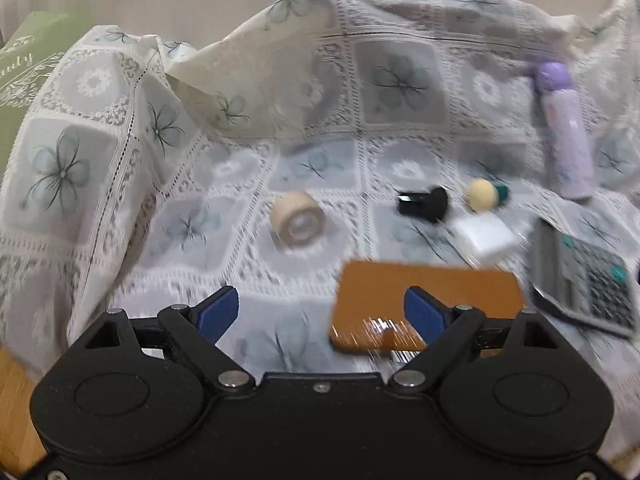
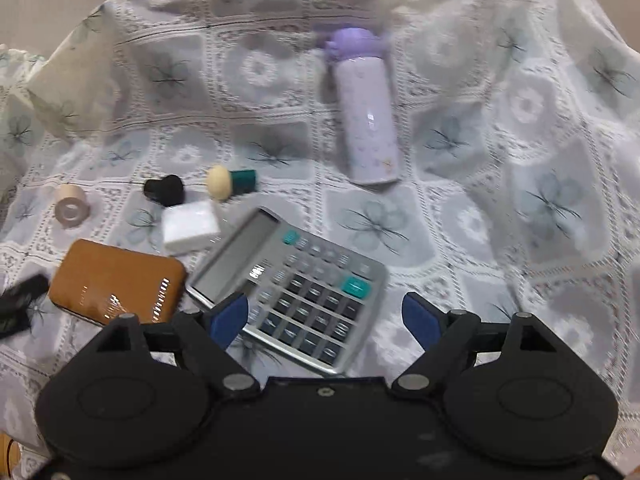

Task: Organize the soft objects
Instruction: 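Move both open tools toward the calculator and tape roll on the cloth, then grasp the beige tape roll with the left tool while the right tool grasps the white packet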

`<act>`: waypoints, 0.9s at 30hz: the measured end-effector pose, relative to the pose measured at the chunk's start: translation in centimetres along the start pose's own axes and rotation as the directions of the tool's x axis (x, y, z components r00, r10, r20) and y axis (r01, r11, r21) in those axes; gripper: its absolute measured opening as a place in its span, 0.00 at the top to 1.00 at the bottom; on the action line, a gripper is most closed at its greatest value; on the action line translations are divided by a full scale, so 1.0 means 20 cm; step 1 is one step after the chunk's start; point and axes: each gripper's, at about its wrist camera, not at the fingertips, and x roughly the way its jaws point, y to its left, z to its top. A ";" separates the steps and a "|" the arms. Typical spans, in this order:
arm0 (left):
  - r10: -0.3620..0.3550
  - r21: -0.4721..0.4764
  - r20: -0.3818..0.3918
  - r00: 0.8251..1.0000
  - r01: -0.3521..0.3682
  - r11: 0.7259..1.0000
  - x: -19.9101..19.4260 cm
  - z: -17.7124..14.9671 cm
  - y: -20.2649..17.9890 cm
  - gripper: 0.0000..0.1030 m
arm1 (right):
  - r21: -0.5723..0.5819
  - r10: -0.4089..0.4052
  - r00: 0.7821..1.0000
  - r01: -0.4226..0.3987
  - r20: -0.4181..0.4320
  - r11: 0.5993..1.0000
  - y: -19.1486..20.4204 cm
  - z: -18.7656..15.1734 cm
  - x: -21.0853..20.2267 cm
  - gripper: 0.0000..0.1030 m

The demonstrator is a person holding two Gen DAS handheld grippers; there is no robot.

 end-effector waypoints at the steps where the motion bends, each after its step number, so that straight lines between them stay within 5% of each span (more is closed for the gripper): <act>1: 0.003 -0.005 -0.010 1.000 -0.003 1.000 0.05 0.03 0.01 0.15 | -0.005 0.008 1.000 -0.008 0.003 1.000 0.01 0.01 0.00 0.19; 12: 0.118 0.015 -0.023 0.993 -0.118 0.993 0.38 0.18 0.10 0.16 | -0.050 0.065 0.998 -0.065 -0.015 0.997 0.15 0.07 0.12 0.19; 27: 0.109 -0.064 -0.095 0.989 -0.116 0.991 0.66 0.39 0.24 0.15 | -0.077 0.116 0.993 -0.117 -0.024 0.990 0.28 0.21 0.31 0.19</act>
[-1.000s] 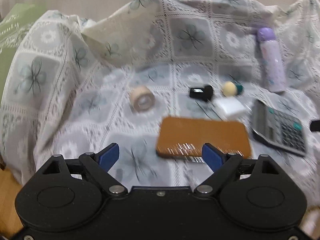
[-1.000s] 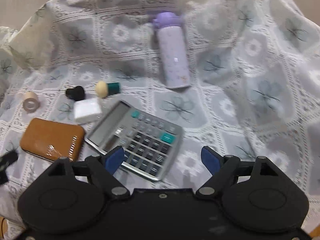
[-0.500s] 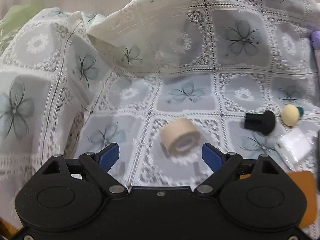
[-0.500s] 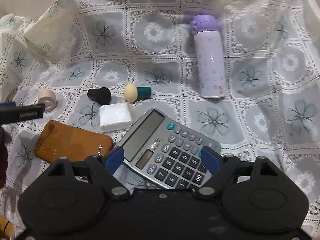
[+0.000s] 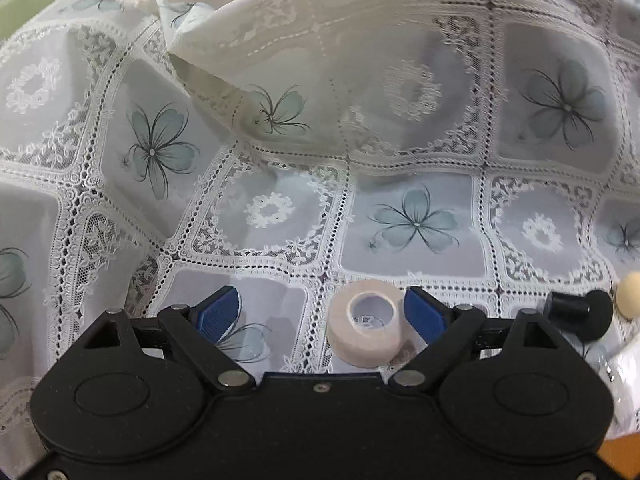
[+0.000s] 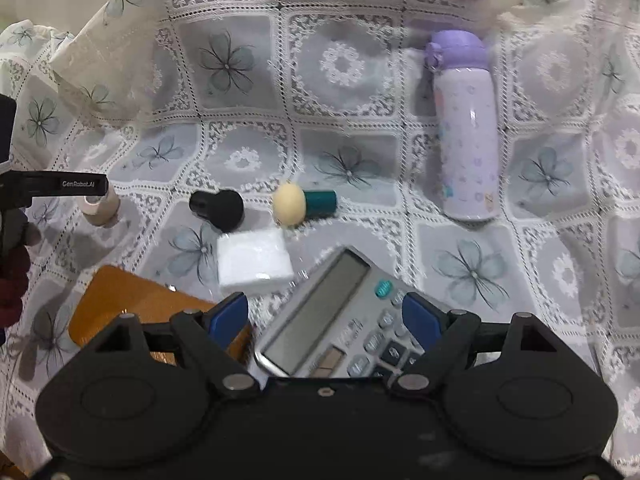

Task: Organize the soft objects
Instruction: 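Grasp the beige tape roll with the left tool while the right tool grasps the white packet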

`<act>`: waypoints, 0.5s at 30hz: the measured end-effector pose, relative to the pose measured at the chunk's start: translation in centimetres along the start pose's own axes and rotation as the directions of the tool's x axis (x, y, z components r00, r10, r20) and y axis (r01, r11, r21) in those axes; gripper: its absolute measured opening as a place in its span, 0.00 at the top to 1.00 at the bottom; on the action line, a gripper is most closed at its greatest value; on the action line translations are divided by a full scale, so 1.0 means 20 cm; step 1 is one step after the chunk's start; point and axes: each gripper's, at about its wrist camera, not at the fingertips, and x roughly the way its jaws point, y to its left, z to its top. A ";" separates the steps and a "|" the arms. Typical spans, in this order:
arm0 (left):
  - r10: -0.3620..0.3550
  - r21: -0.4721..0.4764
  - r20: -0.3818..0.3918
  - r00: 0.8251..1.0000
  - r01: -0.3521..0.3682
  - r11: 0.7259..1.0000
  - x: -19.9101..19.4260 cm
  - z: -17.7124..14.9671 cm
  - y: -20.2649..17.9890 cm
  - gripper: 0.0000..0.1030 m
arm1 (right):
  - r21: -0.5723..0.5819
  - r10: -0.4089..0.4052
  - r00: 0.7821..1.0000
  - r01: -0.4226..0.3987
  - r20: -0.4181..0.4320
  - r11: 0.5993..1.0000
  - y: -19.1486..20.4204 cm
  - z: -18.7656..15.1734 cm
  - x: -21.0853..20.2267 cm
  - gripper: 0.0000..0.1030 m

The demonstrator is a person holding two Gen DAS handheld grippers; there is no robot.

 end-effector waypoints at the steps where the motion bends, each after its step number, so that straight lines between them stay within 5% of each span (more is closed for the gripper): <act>1: -0.014 -0.007 -0.001 1.000 0.014 1.000 0.00 -0.01 0.01 0.15 | -0.003 0.006 1.000 -0.006 0.002 1.000 0.01 0.02 0.02 0.19; 9: -0.136 0.018 0.052 0.989 0.135 0.991 0.02 -0.15 0.03 0.15 | -0.044 0.077 0.997 -0.077 -0.008 0.996 0.10 0.13 0.15 0.19; 15: -0.112 0.099 0.089 0.990 0.103 0.990 0.03 -0.22 -0.01 0.12 | -0.096 0.127 0.991 -0.130 -0.032 0.987 0.17 0.17 0.25 0.19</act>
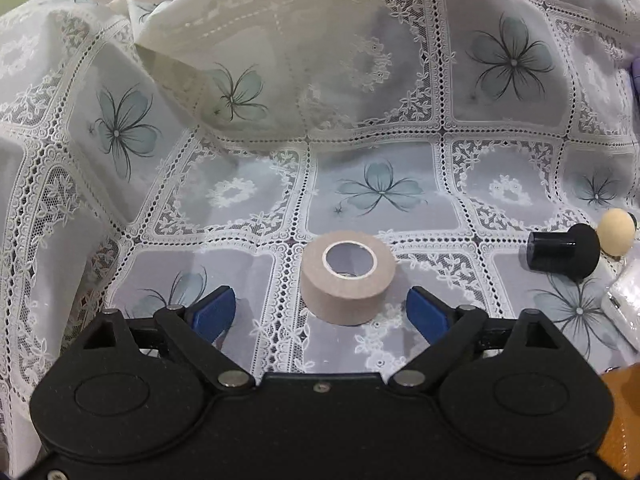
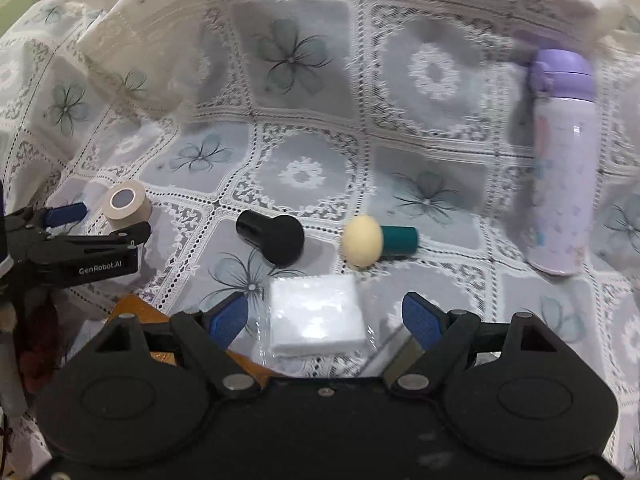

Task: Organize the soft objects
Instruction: 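Grasp the beige tape roll with the left tool while the right tool grasps the white packet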

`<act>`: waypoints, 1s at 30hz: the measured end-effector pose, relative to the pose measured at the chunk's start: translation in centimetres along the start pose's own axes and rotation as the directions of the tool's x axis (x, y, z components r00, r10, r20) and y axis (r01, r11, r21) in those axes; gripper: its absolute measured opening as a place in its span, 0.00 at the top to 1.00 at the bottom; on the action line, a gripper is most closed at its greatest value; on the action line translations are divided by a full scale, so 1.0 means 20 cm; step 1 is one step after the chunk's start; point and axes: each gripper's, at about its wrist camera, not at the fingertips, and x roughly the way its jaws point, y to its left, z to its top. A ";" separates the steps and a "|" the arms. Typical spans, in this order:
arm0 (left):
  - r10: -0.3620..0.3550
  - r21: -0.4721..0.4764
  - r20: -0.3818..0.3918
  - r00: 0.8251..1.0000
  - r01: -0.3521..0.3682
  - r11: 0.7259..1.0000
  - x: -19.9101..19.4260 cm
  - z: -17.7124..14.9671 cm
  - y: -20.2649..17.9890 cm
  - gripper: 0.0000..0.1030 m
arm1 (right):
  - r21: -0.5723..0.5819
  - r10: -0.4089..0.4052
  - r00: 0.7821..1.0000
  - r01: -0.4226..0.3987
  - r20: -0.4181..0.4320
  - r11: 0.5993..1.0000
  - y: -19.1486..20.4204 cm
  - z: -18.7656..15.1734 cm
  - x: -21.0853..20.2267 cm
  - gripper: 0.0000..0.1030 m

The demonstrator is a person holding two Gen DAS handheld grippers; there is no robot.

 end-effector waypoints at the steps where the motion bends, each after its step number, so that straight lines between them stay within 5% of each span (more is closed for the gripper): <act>1: -0.002 -0.002 -0.001 1.000 0.002 1.000 0.00 0.00 0.00 0.11 | -0.004 -0.002 1.000 0.002 -0.007 1.000 0.00 0.01 0.02 0.19; 14: 0.004 0.008 -0.022 1.000 -0.004 1.000 0.03 0.00 -0.01 0.08 | -0.021 0.018 0.995 -0.021 -0.101 1.000 0.01 0.02 0.22 0.21; 17: 0.005 0.009 -0.023 1.000 -0.005 1.000 0.03 0.00 -0.01 0.07 | -0.014 0.059 0.991 -0.061 -0.118 0.998 0.00 0.02 0.23 0.40; 30: 0.016 0.023 -0.011 1.000 -0.016 1.000 0.02 0.01 -0.02 0.07 | 0.076 0.090 0.996 -0.088 -0.026 0.993 -0.06 0.07 0.03 0.45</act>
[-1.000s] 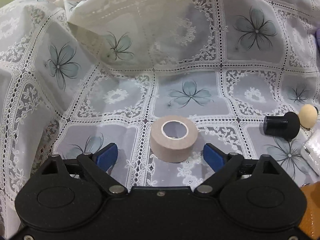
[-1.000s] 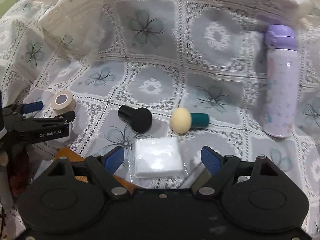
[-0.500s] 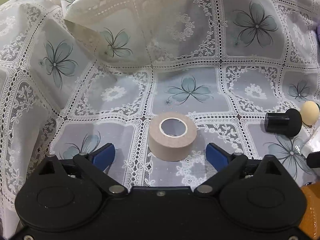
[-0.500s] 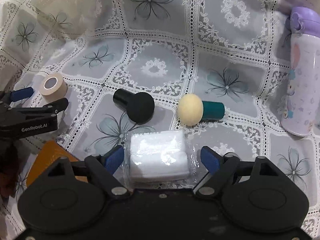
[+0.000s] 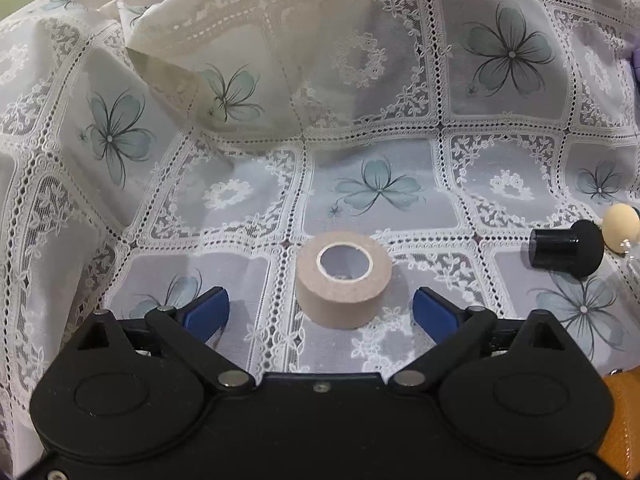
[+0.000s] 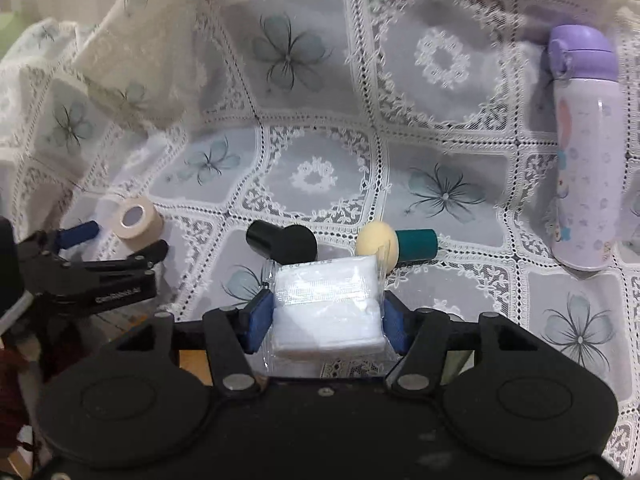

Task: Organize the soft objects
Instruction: 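Grasp the beige tape roll with the left tool while the right tool grasps the white packet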

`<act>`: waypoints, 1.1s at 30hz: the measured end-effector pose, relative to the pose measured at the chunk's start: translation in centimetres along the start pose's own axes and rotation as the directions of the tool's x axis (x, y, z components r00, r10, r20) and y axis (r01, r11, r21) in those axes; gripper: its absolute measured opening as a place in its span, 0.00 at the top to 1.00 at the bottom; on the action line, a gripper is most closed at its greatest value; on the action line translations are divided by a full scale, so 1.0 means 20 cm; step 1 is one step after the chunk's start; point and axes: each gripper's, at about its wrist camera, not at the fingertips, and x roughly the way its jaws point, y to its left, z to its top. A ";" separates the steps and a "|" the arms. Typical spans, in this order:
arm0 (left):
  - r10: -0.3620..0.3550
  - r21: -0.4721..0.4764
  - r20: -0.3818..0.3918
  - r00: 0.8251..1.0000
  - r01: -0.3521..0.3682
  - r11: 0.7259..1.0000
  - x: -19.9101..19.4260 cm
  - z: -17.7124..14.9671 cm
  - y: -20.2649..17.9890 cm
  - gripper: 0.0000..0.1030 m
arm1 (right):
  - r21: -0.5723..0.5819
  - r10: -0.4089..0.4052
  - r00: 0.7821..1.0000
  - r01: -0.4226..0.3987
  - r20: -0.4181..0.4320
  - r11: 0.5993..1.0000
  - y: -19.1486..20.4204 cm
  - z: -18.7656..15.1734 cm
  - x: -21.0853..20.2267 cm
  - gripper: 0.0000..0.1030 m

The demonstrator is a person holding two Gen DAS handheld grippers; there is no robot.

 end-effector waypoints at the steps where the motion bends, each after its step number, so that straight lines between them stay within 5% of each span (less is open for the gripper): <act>1: 0.004 0.001 0.006 1.000 -0.004 1.000 0.00 0.01 0.00 0.07 | 0.002 0.003 1.000 -0.003 0.005 1.000 0.00 0.00 -0.02 0.45; 7: 0.005 0.009 0.005 1.000 -0.005 1.000 0.05 0.06 -0.02 0.11 | 0.014 0.028 1.000 -0.028 0.012 0.999 -0.01 -0.03 -0.10 0.44; 14: -0.057 0.043 -0.006 0.998 0.058 0.997 0.05 0.06 -0.06 0.53 | 0.031 0.036 0.999 -0.036 -0.005 0.999 -0.03 -0.10 -0.13 0.44; 22: -0.039 0.032 -0.018 0.999 0.040 0.999 0.00 0.07 -0.09 0.53 | 0.065 0.042 0.999 -0.041 -0.012 0.997 -0.07 -0.15 -0.18 0.44; 33: -0.095 0.022 -0.031 0.995 0.096 0.995 -0.41 0.03 -0.24 0.53 | 0.124 0.041 0.999 -0.040 -0.008 0.992 -0.14 -0.27 -0.35 0.44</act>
